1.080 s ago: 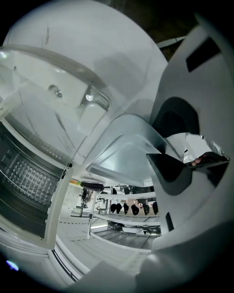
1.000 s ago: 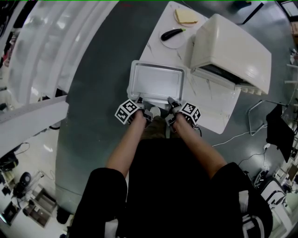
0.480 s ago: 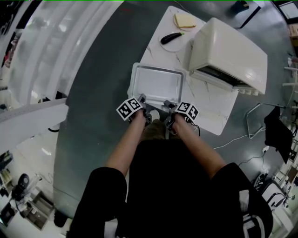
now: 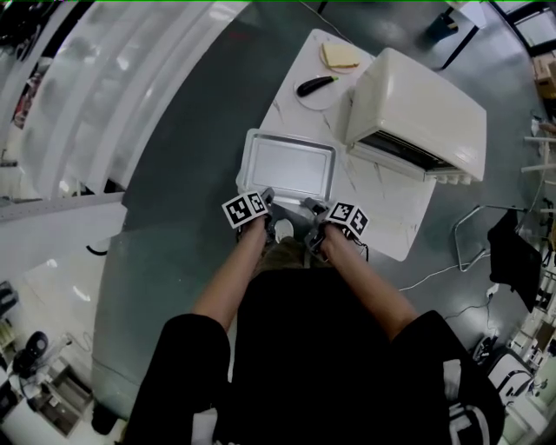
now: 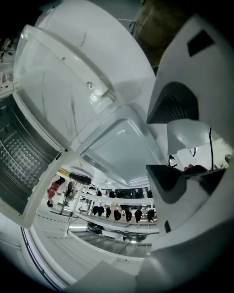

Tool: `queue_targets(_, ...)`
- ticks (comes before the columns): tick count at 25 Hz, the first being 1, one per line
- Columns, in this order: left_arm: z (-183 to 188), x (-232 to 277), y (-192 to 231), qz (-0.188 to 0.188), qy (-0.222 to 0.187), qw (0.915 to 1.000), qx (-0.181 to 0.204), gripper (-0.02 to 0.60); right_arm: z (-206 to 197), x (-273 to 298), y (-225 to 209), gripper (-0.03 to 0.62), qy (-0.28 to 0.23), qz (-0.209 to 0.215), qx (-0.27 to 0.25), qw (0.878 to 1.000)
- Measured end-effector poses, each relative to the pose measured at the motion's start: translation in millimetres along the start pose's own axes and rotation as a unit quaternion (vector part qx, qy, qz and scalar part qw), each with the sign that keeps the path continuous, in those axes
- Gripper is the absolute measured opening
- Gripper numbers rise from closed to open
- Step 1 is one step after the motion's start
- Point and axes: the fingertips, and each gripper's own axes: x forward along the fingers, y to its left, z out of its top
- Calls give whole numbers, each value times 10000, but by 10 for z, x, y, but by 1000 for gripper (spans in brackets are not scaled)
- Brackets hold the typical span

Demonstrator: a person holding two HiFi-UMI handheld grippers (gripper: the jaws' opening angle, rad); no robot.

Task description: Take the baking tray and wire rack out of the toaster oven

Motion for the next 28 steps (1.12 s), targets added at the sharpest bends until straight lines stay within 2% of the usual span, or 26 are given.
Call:
queue_targets(5,14,-157,-94,-266,-189,9994,-102,331,74,-167,123,279,-209,436,2,9988)
queue_targets(8,67,-286,-266,-522,-372,9979,-102,330,233,-329,240,279,-499,904,276,9943)
queue_targets(10,76,-377,-411,-786,-481,9955,-225,330,352,-469,307,278,-714,1208,446,9891)
queue_targets(12,60,-465,-622,-1212,-594,9903,-314,330,458,-628,370,278,-879,1508,499,9834)
queue_targets(15,9,-597,-1125,-2195,-683,9731,-124,328,665,-945,483,275,-1328,2032,433,9691)
queue_targets(18,-143,-665,-1643,-3048,-481,9512,-10,317,896,-1301,545,235,-1868,2546,434,9479)
queue_targets(19,-201,-676,-1809,-3313,-409,9426,-20,271,975,-1426,526,195,-2069,2652,464,9406)
queue_targets(20,-250,-683,-1978,-3608,-355,9319,-57,182,1063,-1558,486,158,-2303,2699,487,9337)
queue_targets(21,-290,-677,-2143,-3911,-315,9197,-134,120,1158,-1694,435,150,-2555,2693,488,9273)
queue_targets(22,-326,-650,-2287,-4160,-283,9086,-256,77,1257,-1827,373,144,-2792,2655,465,9216)
queue_targets(23,-359,-603,-2402,-4310,-262,9011,-404,61,1356,-1951,302,126,-2996,2609,431,9167)
queue_targets(25,-423,-494,-2599,-4381,-242,8964,-635,33,1539,-2172,143,65,-3292,2543,435,9083)
queue_targets(28,-436,-362,-2942,-4412,-292,8951,-578,20,1814,-2434,-111,37,-3654,2463,613,8956)
